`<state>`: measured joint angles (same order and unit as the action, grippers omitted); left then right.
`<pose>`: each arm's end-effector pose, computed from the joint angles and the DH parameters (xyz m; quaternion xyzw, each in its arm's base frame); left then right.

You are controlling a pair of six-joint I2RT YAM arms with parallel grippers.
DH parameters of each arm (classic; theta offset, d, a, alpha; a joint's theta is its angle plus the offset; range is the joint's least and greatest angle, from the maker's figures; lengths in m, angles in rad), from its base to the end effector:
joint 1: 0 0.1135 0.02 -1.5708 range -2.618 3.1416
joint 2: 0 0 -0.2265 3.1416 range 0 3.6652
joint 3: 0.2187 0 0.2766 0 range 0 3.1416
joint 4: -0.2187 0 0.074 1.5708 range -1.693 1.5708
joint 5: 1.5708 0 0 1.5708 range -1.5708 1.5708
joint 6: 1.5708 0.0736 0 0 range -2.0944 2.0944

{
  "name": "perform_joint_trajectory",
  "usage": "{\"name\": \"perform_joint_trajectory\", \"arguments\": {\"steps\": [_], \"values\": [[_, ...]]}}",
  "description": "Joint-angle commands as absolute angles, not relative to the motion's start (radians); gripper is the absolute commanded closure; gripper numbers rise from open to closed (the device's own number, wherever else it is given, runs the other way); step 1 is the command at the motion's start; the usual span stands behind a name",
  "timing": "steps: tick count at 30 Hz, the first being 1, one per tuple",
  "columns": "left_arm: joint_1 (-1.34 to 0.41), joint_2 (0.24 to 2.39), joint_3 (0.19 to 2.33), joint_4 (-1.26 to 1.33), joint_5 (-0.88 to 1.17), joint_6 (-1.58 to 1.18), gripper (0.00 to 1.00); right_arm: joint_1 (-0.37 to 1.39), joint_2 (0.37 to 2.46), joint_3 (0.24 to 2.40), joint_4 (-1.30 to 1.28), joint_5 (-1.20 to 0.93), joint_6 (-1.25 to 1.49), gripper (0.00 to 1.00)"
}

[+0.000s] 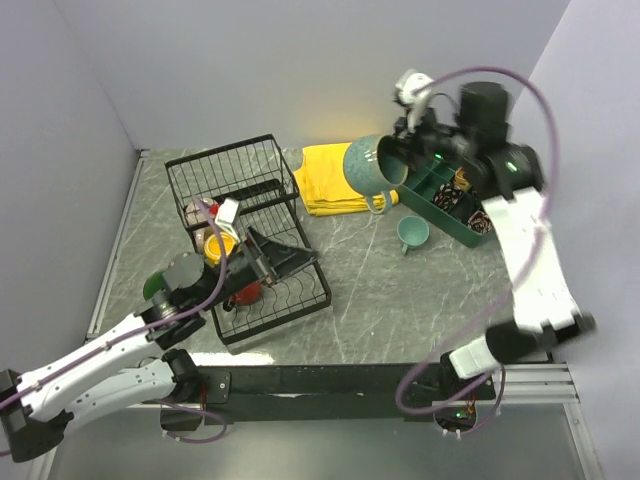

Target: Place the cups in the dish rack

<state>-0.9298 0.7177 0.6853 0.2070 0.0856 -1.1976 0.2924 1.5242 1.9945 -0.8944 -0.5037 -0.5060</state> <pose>0.1542 -0.2172 0.3393 -0.0532 0.6408 -0.6824 0.3477 0.3241 0.1347 0.4586 -0.4408 0.6971 0.1522 0.5447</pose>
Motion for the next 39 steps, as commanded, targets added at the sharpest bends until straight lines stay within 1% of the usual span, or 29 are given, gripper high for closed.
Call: {"name": "perform_joint_trajectory", "arguments": {"steps": [1,2,3,4,6,11,17,18,21,26,27,32,36,38,39], "values": [[-0.925,0.807,0.788,0.49,0.212,-1.183,0.04,0.301,1.329,1.896,-0.529,-0.704,-0.319,1.0],[-0.923,0.822,0.793,0.529,0.239,-1.184,0.04,0.301,1.252,1.847,-0.447,-0.716,-0.229,1.0],[-0.922,0.856,0.799,0.563,0.253,-1.187,0.04,0.308,1.217,1.759,-0.305,-0.725,-0.185,1.0],[-0.923,0.873,0.816,0.598,0.265,-1.186,0.04,0.313,1.166,1.725,-0.249,-0.726,-0.143,1.0],[-0.923,0.925,0.84,0.655,0.31,-1.184,0.03,0.342,1.14,1.687,-0.177,-0.723,-0.055,1.0],[-0.923,1.008,0.887,0.8,0.371,-1.215,0.04,0.396,1.112,1.66,-0.114,-0.686,0.083,1.0],[-0.922,1.057,0.927,0.848,0.416,-1.253,0.03,0.451,1.112,1.614,-0.098,-0.611,0.066,1.0],[-0.923,1.058,0.928,0.867,0.419,-1.27,0.02,0.454,1.117,1.611,-0.103,-0.603,0.055,1.0],[-0.922,1.072,0.949,0.848,0.417,-1.272,0.02,0.472,1.123,1.595,-0.089,-0.577,0.032,1.0],[-0.923,1.097,0.966,0.827,0.379,-1.278,0.08,0.488,1.131,1.583,-0.058,-0.545,0.009,1.0],[-0.923,1.103,0.968,0.83,0.374,-1.285,0.11,0.491,1.129,1.582,-0.046,-0.537,0.008,1.0],[-0.922,1.141,1.003,0.811,0.368,-1.293,0.15,0.502,1.127,1.559,-0.034,-0.551,-0.051,1.0],[-0.923,1.161,1.02,0.836,0.376,-1.315,0.27,0.511,1.114,1.517,-0.022,-0.564,-0.078,1.0],[-0.92,1.16,1.023,0.828,0.376,-1.315,0.3,0.511,1.109,1.505,-0.02,-0.563,-0.086,1.0],[-0.922,1.16,1.02,0.816,0.367,-1.31,0.33,0.511,1.106,1.502,-0.021,-0.566,-0.09,1.0]]}}
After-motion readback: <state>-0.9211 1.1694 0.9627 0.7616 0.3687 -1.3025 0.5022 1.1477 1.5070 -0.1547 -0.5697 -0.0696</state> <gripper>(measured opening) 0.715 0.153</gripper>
